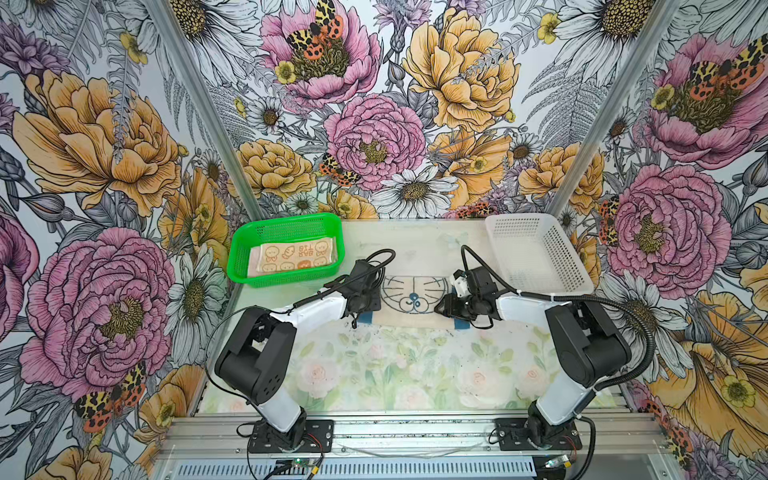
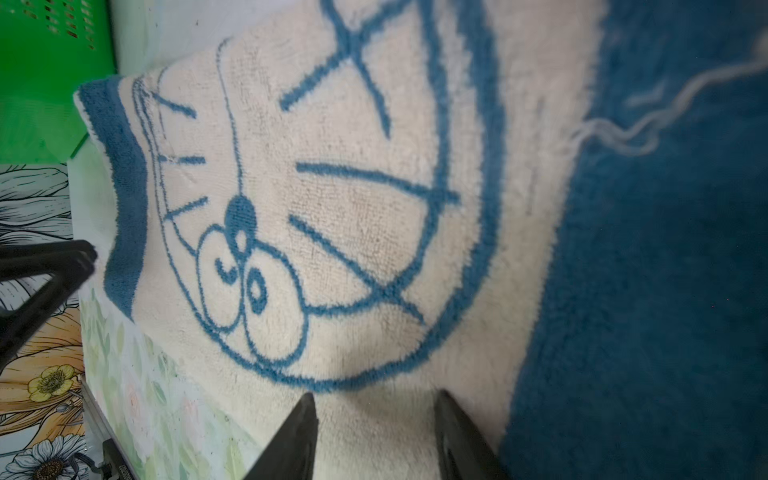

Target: Fold and stack the towels

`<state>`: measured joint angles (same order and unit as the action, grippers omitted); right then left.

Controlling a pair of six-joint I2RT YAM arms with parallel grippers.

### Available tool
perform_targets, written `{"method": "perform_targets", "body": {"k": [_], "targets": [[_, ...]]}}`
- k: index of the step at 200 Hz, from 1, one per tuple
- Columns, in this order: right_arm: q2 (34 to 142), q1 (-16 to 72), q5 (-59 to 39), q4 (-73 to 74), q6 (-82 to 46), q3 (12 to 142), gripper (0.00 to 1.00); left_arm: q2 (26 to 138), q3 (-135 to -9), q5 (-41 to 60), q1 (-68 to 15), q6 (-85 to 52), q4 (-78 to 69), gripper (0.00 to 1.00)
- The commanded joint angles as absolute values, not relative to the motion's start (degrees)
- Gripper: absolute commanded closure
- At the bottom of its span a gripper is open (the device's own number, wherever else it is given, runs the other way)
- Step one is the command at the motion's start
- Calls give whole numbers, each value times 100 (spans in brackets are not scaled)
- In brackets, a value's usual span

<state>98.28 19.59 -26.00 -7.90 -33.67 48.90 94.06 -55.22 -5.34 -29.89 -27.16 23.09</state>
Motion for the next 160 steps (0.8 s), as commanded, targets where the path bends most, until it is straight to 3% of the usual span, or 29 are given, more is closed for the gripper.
{"method": "perform_targets", "body": {"k": [1, 63, 89, 105, 160], "targets": [[9894, 1891, -2316, -665, -3649, 4710, 52, 9531, -5326, -743, -2940, -3026, 2294, 51], [9889, 1882, -2058, -927, -3582, 4666, 52, 9414, -4962, -863, -2726, -2936, 2012, 43], [9879, 1881, -2087, -975, -3508, 4685, 52, 9048, -4982, -464, -2586, -2718, 1929, 32], [9936, 1881, -2168, -963, -3481, 4698, 52, 9273, -5148, 178, -2334, -2536, 1872, 26], [9991, 1890, -2410, -976, -3323, 4786, 52, 10306, -5854, 628, -2130, -2378, 1771, 25]]}}
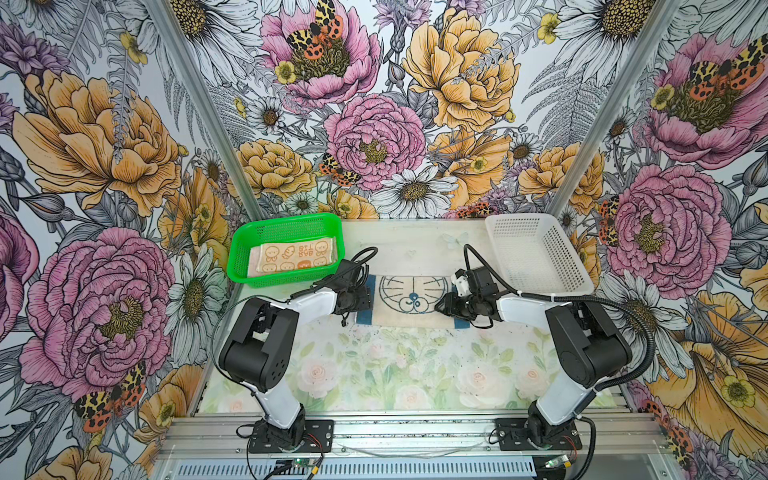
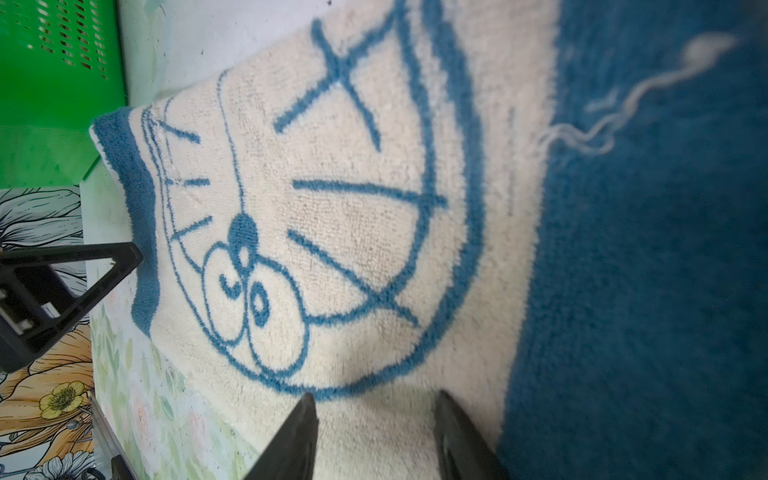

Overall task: Fold and stack the towels
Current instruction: 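Lift the towel toward the green basket with the left gripper while the right withdraws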

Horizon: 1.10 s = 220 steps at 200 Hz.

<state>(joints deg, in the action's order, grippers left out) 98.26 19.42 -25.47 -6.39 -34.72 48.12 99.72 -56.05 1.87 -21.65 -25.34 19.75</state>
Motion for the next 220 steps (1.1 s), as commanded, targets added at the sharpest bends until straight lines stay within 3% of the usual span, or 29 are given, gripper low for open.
{"method": "perform_targets", "body": {"k": [1, 25, 57, 92, 98, 102, 104, 107, 163, 220], "targets": [[9992, 1894, -2413, -976, -3318, 4788, 52, 10321, -5862, 635, -2128, -2380, 1765, 25], [10026, 1891, -2439, -980, -3256, 4813, 55, 10732, -6072, 792, -2182, -2436, 1711, 31], [10102, 1892, -2409, -972, -3160, 4888, 54, 11061, -6270, 949, -2460, -2557, 1530, 52], [10028, 1898, -2438, -969, -3014, 5013, 49, 11244, -6680, 783, -2726, -2690, 1608, 92], [9963, 1898, -2423, -979, -2975, 5023, 42, 11206, -6750, 741, -2733, -2698, 1673, 96], [9906, 1901, -2417, -983, -2944, 5025, 30, 11171, -6803, 705, -2730, -2694, 1733, 98], [9866, 1899, -2417, -973, -2931, 5027, 11, 11153, -6834, 686, -2726, -2691, 1778, 99], [9807, 1903, -2408, -975, -2901, 5015, 2, 11127, -6884, 658, -2728, -2675, 1843, 100], [7914, 2008, -2562, -605, -2422, 3889, 1, 10806, -8549, -512, -2630, -1708, 4047, 100], [5143, 2080, -2506, -248, -3373, 2378, 1, 11292, -10474, -691, -2216, -633, 5465, 100]]}}
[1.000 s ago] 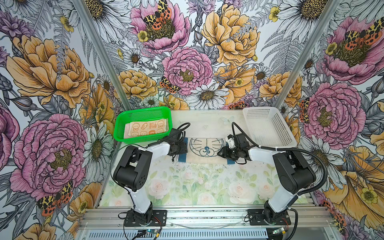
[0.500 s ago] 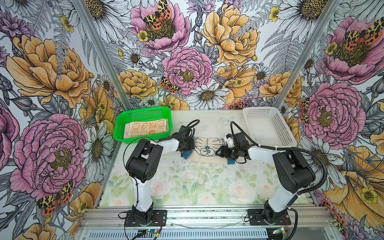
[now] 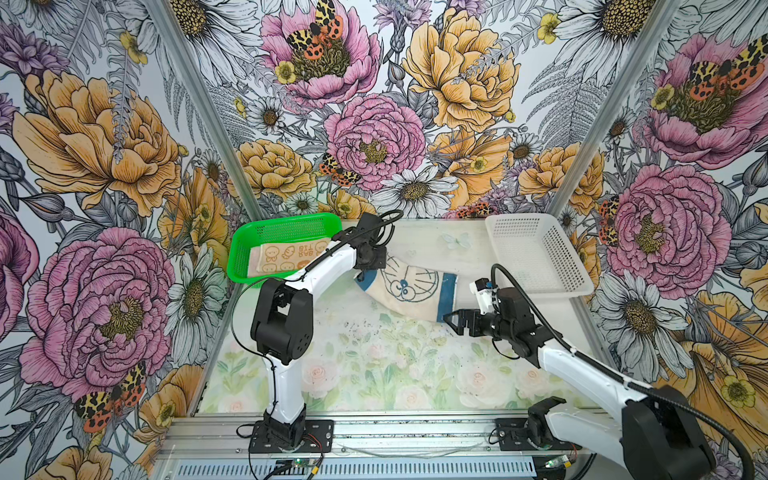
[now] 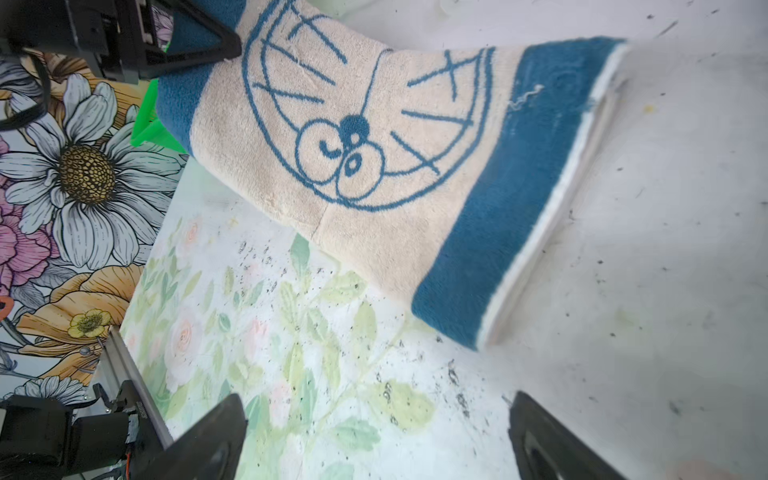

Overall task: Fold and stack the towels
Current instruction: 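Lift the towel toward the green basket with the left gripper while the right withdraws, then lower the towel into the green basket with the left gripper and release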

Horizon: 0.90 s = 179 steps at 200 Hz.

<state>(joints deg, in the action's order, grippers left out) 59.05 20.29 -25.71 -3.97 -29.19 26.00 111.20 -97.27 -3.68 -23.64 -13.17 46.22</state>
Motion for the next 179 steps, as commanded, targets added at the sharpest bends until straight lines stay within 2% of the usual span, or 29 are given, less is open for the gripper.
{"method": "perform_targets", "body": {"k": [1, 34, 63, 128, 179], "targets": [[5125, 2081, -2510, -260, -3396, 2367, 1, 11306, -10519, -706, -2220, -615, 5492, 100], [4032, 2280, -2560, -507, -4061, 2029, 0, 11848, -11944, -1379, -2133, -167, 6225, 100], [3752, 2776, -2216, -730, -4277, 2038, 1, 12181, -12766, -1560, -1898, 4, 6381, 100], [5129, 4164, -607, -1188, -4290, 3230, 1, 12272, -13621, -1629, -1245, 112, 6380, 100], [5768, 4511, -431, -1169, -4270, 3501, 1, 12125, -13795, -1340, -754, 20, 6377, 100]]}}
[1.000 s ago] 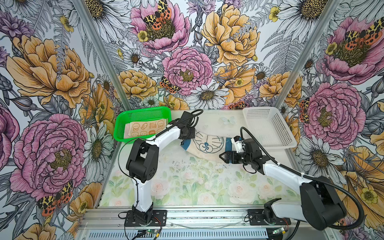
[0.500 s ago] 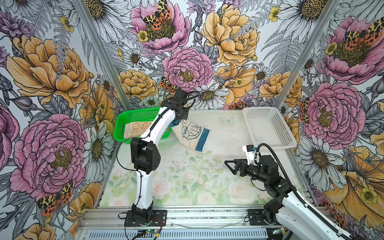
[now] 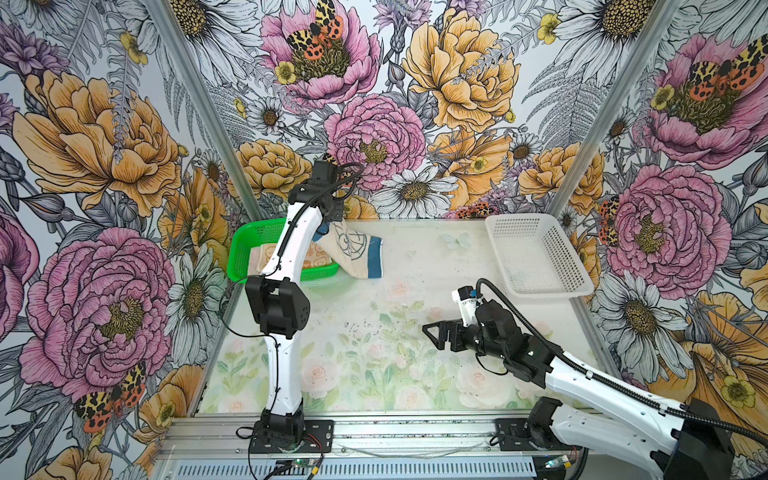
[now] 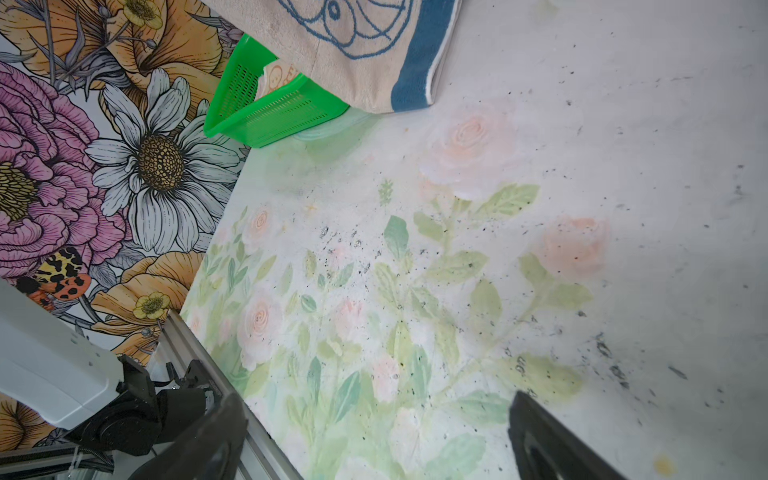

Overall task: Fold and stack the towels
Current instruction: 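Lower the towel into the green basket with the left gripper and release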

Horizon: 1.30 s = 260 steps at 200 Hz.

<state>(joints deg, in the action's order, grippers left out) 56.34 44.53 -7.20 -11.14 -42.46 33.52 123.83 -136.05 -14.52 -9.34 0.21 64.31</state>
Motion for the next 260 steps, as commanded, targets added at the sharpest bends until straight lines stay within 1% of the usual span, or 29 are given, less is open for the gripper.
{"method": "perform_targets", "body": {"k": [1, 36, 42, 88, 92, 150, 189, 209, 260], "targets": [[5771, 4510, -435, -1169, -4271, 3500, 1, 12127, -13801, -1338, -746, 19, 6379, 100], [5802, 4511, -422, -1169, -4279, 3529, 1, 12037, -13969, -1239, -402, -74, 6376, 100], [5801, 4516, -413, -1169, -4288, 3525, 0, 12007, -13975, -1040, -334, -96, 6379, 100], [5979, 4513, -433, -1169, -4307, 3610, 0, 11704, -13843, -646, 227, -300, 6363, 100], [5998, 4664, -436, -1168, -4307, 3627, 0, 11685, -13842, -619, 284, -319, 6363, 100], [6318, 4902, -356, -1167, -4348, 3805, 0, 11592, -13679, -244, 954, -500, 6345, 100], [6463, 4985, -292, -1159, -4349, 3841, 1, 11845, -13444, -124, 1150, -502, 6261, 100], [6518, 5002, -293, -1161, -4383, 3818, 0, 11968, -13434, -250, 1176, -509, 6247, 100], [6690, 5030, -270, -1130, -4376, 3873, 1, 12112, -13522, -204, 1380, -568, 6236, 100]]}}
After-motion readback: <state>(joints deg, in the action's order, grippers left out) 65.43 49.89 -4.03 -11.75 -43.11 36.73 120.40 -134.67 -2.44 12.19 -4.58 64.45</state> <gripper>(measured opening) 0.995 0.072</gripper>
